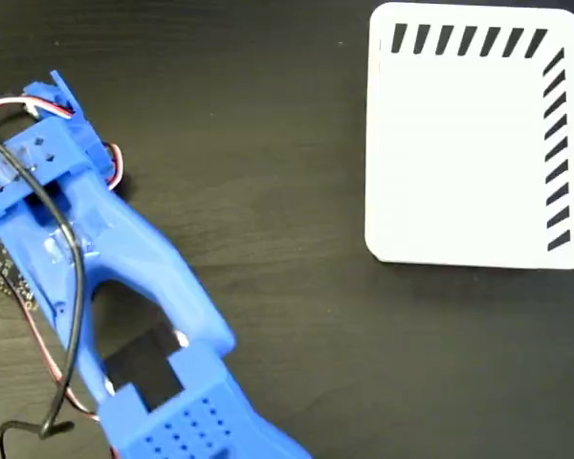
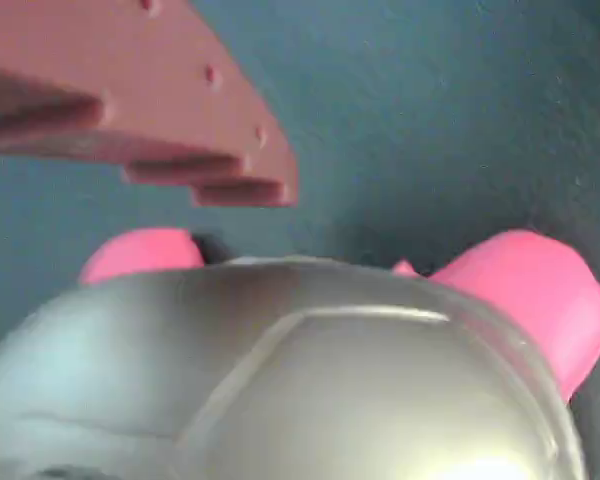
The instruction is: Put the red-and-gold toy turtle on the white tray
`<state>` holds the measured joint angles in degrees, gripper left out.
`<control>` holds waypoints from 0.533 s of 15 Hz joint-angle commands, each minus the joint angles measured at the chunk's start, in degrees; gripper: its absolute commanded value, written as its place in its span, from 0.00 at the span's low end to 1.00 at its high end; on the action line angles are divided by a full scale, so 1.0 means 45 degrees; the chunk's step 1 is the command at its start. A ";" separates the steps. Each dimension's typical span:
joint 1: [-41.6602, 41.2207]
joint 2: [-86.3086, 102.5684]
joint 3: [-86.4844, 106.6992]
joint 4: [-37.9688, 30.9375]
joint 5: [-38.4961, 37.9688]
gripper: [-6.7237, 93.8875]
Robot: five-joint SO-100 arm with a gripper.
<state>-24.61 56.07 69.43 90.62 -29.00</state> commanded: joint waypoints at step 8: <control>-0.0195 0.0098 -0.0625 -0.0488 -0.0020 0.40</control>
<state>-24.79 54.84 68.73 88.24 -29.00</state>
